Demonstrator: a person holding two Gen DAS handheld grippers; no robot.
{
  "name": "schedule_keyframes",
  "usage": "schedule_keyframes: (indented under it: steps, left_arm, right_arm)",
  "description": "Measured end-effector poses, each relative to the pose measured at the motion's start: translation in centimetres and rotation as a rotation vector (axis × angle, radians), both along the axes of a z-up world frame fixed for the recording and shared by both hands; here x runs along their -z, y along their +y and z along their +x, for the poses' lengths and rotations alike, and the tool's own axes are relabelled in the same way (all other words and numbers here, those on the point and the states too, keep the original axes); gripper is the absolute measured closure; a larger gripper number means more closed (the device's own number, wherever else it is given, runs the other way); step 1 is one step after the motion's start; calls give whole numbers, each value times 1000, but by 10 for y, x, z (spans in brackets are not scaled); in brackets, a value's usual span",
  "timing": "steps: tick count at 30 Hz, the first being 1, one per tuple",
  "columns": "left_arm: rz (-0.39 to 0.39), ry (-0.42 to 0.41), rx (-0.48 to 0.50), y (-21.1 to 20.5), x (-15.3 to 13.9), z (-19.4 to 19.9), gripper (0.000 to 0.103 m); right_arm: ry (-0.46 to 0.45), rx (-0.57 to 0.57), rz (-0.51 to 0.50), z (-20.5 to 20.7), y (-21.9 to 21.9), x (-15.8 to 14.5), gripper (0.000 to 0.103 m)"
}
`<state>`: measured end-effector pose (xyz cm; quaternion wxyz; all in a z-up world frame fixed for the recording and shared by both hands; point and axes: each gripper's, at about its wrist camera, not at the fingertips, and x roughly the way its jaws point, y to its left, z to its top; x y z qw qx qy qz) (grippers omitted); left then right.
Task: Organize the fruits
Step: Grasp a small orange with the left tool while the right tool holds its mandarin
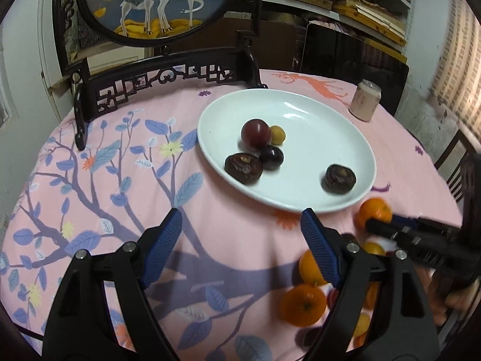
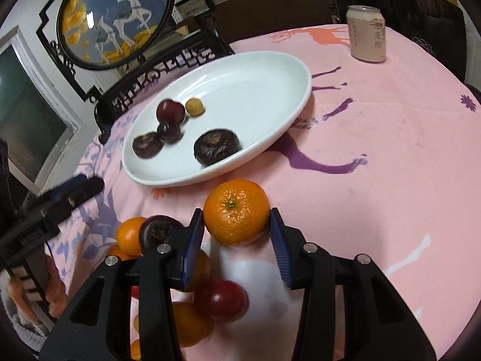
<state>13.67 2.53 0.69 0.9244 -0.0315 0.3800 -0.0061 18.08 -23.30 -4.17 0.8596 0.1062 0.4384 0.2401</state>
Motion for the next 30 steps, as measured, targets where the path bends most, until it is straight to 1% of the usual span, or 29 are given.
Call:
schedule_keyframes:
  steps: [1, 3, 5, 7, 12, 15, 18, 21, 22, 26, 30]
  left_arm:
    - [7, -7, -10, 1, 0, -3, 20]
    - [-5, -8, -20, 5, -1, -3, 20]
    - [-23, -2, -29, 10, -1, -1, 20]
    - [-25, 6, -25, 10, -1, -1, 20]
    - [8, -4, -10, 3, -4, -4, 20]
    - [17, -1, -1, 1, -5, -6, 20]
    - [17, -3, 19, -2, -5, -10, 20]
    - [9, 16, 63, -10, 1, -15, 20]
    - [19, 33, 91, -15, 7, -19, 20]
    - [84, 73, 140, -28, 24, -32, 22]
    - [108, 50, 188, -36, 26, -47, 22]
  right_arm:
    - [-13, 7, 13, -2, -3, -5, 59]
    - [-48, 24, 33, -6, -8, -17, 59]
    - [-74, 30, 48, -7, -8, -26, 59]
    - [-94, 32, 55, -4, -4, -34, 59]
    - [-98, 13, 50, 5, 9, -40, 59]
    - [-86, -1, 69, -1, 5, -39, 59]
    - [-88, -8, 74, -13, -3, -38, 59]
    - [-82, -14, 90, -25, -13, -36, 59]
    - [-78, -14, 96, -28, -17, -35, 59]
    - [-63, -6, 116, -36, -29, -31, 59]
    - [-74, -16, 127, -40, -29, -34, 59]
